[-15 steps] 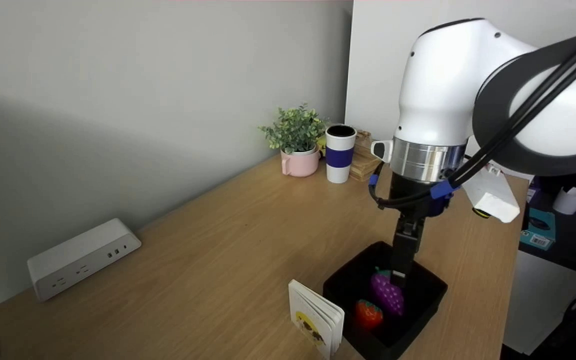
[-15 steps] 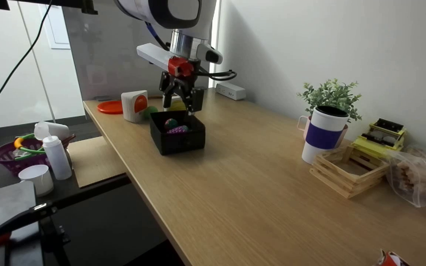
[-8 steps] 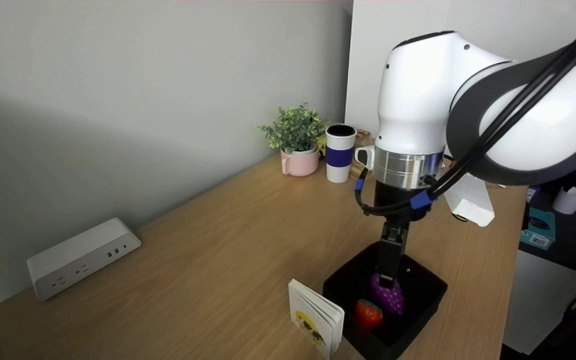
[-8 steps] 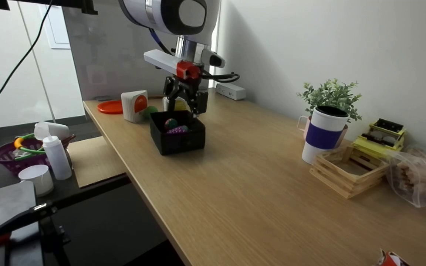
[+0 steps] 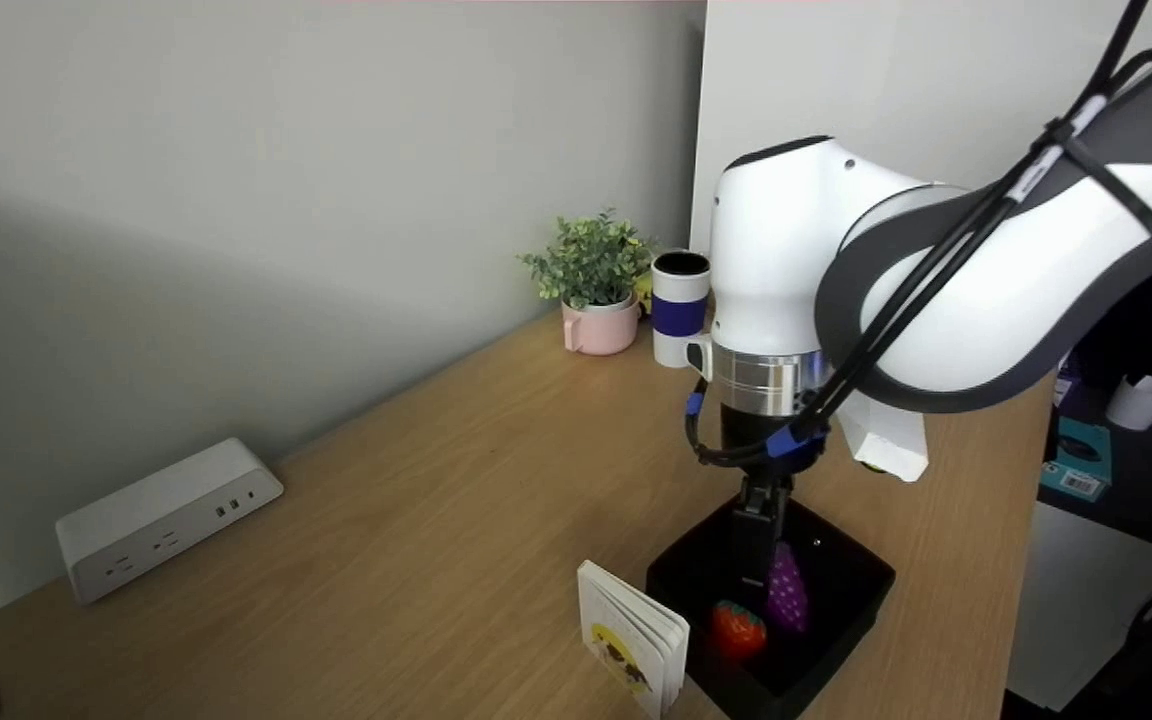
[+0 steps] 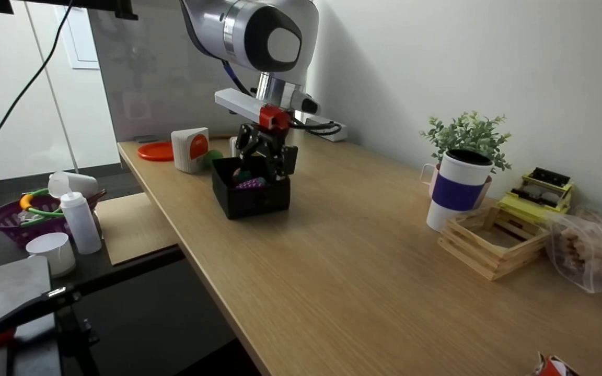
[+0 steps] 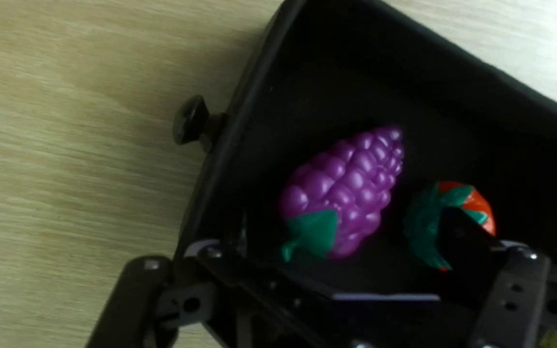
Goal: Put the grape and the strawberry plush on the table
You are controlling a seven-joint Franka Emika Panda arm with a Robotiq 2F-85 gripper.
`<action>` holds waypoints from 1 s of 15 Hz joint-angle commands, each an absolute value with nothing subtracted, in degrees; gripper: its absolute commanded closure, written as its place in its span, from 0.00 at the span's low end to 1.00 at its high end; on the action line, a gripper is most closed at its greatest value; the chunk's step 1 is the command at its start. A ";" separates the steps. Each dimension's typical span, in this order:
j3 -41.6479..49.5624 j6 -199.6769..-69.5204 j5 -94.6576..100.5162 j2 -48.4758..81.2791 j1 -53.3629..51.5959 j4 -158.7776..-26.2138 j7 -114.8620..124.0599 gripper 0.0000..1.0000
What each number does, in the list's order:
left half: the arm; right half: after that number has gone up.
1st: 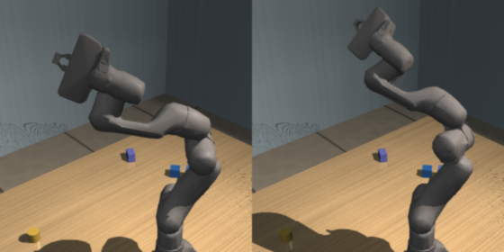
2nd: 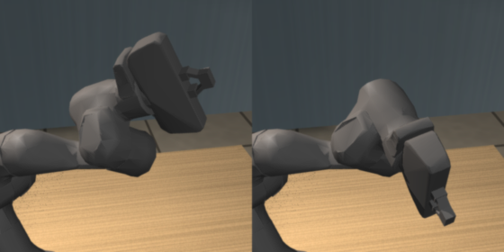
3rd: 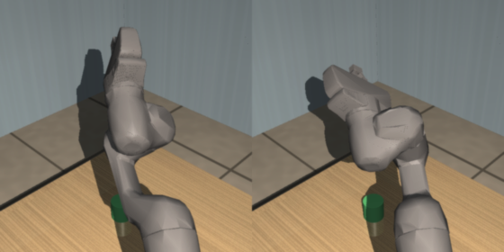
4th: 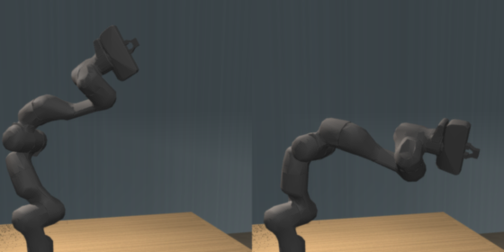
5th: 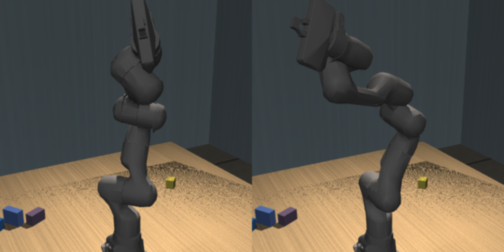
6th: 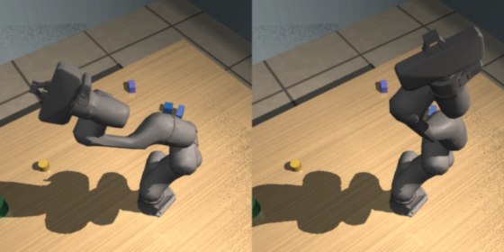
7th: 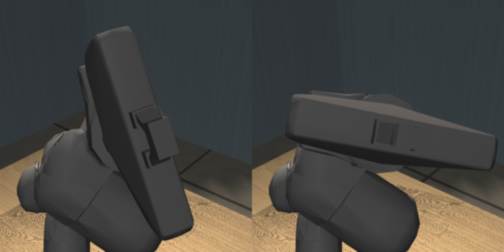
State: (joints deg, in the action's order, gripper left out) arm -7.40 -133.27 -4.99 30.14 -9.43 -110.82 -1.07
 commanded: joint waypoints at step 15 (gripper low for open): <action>-6.48 -124.26 -2.24 35.04 -10.11 -102.27 0.81 0.55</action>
State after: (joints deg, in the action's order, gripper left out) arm -7.08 -127.08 -3.93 33.77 -9.44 -104.86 -0.51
